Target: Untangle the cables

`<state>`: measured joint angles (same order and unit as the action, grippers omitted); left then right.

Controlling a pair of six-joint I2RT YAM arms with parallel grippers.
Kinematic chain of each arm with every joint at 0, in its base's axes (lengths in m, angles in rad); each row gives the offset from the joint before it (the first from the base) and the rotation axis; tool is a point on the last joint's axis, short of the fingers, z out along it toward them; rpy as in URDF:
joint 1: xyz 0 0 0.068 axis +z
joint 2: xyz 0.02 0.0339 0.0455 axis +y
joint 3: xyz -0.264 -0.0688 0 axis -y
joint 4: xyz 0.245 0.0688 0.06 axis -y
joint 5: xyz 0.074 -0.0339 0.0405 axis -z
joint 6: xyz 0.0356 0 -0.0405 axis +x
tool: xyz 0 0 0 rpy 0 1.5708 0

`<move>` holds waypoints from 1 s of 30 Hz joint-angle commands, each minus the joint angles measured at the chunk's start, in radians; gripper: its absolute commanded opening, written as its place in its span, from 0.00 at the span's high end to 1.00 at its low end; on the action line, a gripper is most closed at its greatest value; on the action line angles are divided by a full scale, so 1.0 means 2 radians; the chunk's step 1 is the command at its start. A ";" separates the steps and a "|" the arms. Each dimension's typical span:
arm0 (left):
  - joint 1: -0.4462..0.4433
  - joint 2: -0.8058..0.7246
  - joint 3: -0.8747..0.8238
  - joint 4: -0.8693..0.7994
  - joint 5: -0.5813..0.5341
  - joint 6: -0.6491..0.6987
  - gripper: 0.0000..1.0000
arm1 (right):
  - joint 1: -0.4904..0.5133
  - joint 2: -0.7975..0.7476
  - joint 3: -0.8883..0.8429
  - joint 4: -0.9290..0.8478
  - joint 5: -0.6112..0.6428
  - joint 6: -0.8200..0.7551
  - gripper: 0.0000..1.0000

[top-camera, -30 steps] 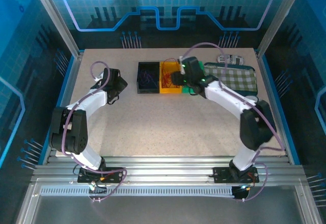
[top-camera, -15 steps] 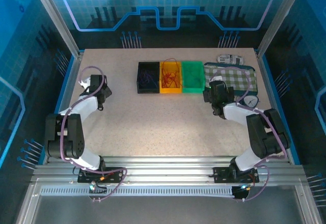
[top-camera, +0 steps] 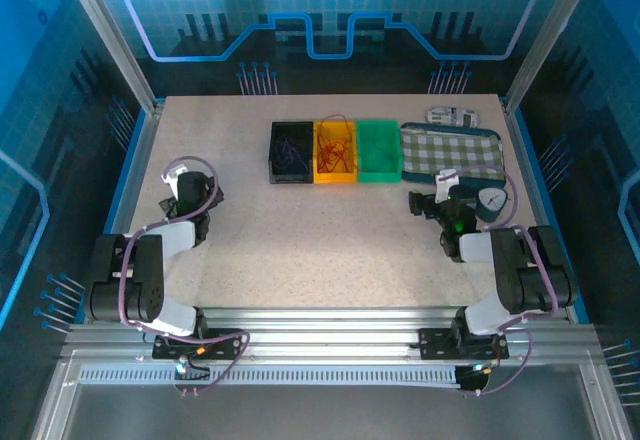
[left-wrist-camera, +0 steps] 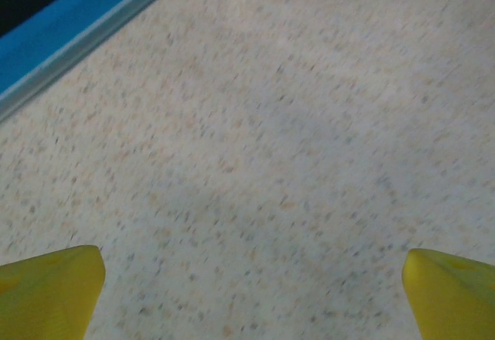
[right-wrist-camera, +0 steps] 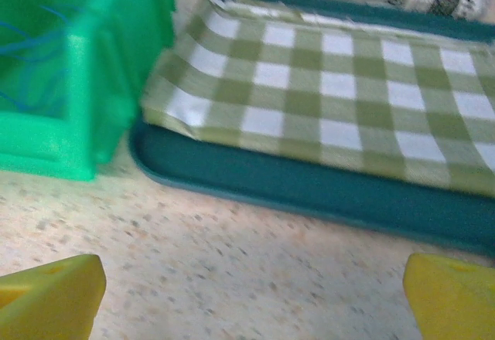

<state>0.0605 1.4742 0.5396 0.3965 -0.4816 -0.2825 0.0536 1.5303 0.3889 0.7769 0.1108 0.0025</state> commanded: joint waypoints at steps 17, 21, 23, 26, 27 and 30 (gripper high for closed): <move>-0.046 0.040 -0.087 0.282 0.114 0.127 0.01 | 0.016 0.002 0.004 0.051 0.005 -0.010 0.00; -0.046 0.037 -0.083 0.270 0.114 0.125 0.01 | 0.007 0.002 0.011 0.039 -0.016 -0.005 0.00; -0.046 0.038 -0.084 0.272 0.114 0.126 0.01 | 0.001 0.003 0.012 0.037 -0.028 -0.003 0.00; -0.046 0.038 -0.084 0.272 0.114 0.126 0.00 | -0.002 0.002 0.012 0.035 -0.034 -0.001 0.00; -0.046 0.038 -0.084 0.273 0.114 0.126 0.01 | -0.003 0.002 0.012 0.036 -0.034 -0.001 0.00; -0.046 0.038 -0.084 0.273 0.116 0.126 0.00 | 0.007 0.001 0.008 0.042 -0.028 -0.011 0.00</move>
